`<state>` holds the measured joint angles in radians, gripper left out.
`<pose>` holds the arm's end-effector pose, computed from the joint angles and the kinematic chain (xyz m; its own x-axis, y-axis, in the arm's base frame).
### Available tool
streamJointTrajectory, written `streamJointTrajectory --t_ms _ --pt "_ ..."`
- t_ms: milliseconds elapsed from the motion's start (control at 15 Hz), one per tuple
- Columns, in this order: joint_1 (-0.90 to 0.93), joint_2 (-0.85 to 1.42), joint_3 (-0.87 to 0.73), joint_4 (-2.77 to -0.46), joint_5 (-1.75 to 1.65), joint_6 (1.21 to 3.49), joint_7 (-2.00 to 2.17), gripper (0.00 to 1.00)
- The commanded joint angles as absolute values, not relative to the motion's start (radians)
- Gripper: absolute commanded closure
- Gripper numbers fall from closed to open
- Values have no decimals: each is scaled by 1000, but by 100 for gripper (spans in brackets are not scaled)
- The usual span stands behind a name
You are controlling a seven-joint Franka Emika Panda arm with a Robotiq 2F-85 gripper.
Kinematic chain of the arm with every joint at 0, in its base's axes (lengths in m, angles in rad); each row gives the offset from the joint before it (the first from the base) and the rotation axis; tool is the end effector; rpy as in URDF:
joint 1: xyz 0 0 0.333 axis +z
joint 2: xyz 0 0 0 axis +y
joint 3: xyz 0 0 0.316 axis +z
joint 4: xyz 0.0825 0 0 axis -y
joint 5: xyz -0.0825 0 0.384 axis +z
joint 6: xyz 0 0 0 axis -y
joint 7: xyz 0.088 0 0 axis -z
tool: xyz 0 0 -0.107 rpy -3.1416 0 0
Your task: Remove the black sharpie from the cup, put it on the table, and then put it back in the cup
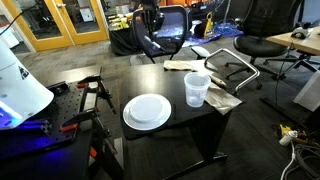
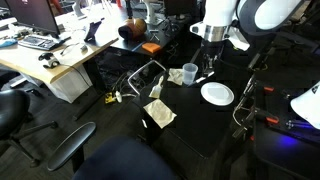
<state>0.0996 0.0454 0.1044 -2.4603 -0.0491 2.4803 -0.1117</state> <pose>0.4665 0.0969 0.2759 0.9375 0.3470 -0.0281 0.3476 -0.9374 0.0214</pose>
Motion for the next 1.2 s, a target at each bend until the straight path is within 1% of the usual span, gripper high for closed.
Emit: streamJointTrajectory --t_ms 0,533,800,1133 --pt "99 111 116 -2469 2 2600 -218 97" --pt "10 303 192 -2438 128 2778 -550 97" --pt "-51 387 241 -2409 111 2820 -592 97" --pt "-78 450 270 -2379 86 2824 -572 97"
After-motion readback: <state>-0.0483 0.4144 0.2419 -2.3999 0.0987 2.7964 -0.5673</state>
